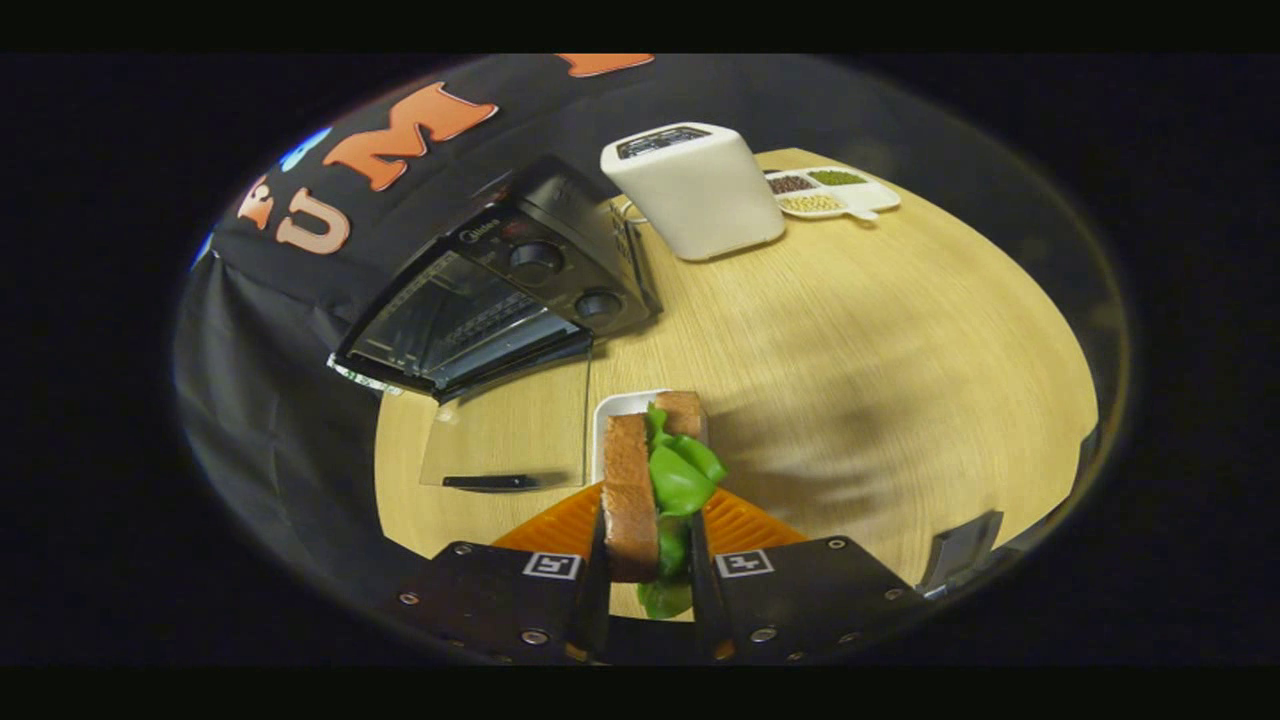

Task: Open the toaster oven, put the food inside, and close the toaster oven door.

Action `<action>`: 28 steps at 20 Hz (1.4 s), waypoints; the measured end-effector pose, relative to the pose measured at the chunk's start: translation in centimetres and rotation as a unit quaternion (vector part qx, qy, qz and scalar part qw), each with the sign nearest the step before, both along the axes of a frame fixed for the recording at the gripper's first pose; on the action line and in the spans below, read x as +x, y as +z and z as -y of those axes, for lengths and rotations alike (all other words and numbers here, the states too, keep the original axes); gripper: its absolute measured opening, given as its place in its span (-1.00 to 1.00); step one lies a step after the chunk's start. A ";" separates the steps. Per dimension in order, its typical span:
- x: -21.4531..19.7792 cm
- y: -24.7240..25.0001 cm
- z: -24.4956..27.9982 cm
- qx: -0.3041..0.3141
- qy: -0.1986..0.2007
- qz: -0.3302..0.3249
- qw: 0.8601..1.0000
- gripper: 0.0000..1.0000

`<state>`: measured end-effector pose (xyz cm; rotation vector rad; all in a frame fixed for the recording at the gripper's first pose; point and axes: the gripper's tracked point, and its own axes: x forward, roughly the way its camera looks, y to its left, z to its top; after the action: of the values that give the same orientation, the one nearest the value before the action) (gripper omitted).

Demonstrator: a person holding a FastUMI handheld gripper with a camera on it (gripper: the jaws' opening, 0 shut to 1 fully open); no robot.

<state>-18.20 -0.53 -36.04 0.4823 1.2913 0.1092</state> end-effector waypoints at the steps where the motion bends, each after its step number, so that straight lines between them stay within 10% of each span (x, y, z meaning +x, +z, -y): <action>1: 0.5 0.9 -0.2 0.001 0.000 0.008 1.000 -0.31; 11: 6.5 8.6 -7.1 0.092 -0.042 0.093 0.991 -0.31; 28: 13.5 2.9 -20.0 0.191 -0.154 0.121 0.962 -0.31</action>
<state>-4.68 19.45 -33.10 0.9662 0.9414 0.1519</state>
